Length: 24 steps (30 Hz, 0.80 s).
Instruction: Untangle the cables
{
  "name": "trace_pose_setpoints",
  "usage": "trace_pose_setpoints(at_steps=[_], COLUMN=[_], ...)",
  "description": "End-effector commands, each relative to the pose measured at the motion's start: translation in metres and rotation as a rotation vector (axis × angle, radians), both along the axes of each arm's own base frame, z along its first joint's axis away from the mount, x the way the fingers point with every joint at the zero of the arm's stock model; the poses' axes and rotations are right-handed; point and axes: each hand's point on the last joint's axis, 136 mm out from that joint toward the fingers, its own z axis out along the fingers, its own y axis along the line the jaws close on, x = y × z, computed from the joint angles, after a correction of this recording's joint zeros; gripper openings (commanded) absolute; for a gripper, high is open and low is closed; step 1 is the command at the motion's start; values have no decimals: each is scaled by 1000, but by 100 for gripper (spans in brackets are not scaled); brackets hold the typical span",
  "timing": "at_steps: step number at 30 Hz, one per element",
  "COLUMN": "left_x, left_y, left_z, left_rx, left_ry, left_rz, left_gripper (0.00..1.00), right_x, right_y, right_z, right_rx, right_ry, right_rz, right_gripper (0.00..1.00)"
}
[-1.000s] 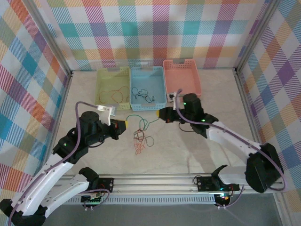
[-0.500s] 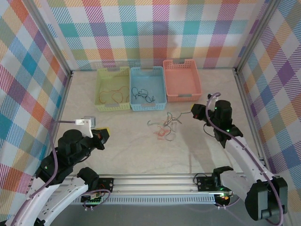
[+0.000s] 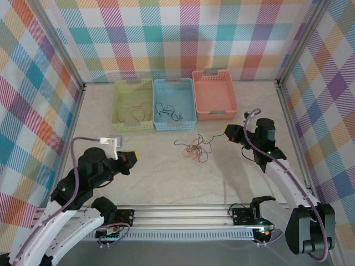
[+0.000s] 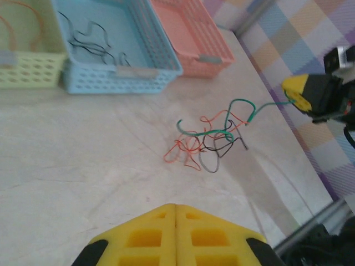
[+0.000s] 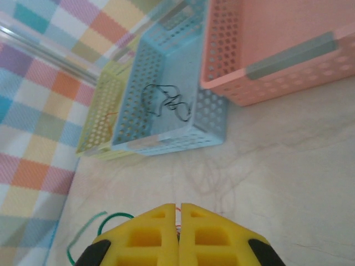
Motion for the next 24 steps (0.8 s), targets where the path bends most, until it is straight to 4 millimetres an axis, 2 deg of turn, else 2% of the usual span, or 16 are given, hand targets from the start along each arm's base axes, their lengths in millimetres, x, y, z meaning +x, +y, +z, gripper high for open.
trace_pose_setpoints(at_steps=[1,3,6,7,10,14,17,20,24], left_x=[0,5,12,15,21,22,26,34,38], left_y=[-36,-46,-62,-68,-86,-104,-108,-108,-112], left_z=[9,8,11,18,29,32,23,6,-10], left_rx=[-112,-133,-154,-174,-188,-152,-155,-146,-173], left_ry=[-10,-16,-7,-25,-32,-49,-60,-31,2], left_rz=[-153,-190,-238,-256,-324,-380,-382,-349,-333], left_gripper=[16,33,47,51,56,59,66,69,77], right_x=[-11,-17,-28,-31,-36,-37,-37,-42,-57], right_y=[23,29,39,42,48,50,51,55,62], right_z=[52,62,75,78,81,82,86,96,112], right_rx=[57,47,47,48,46,49,61,86,91], right_ry=[-152,-179,-233,-247,-267,-272,-279,-309,-421], right_rz=[139,169,245,264,290,297,300,335,413], right_gripper=[0,0,0,0,0,0,0,0,0])
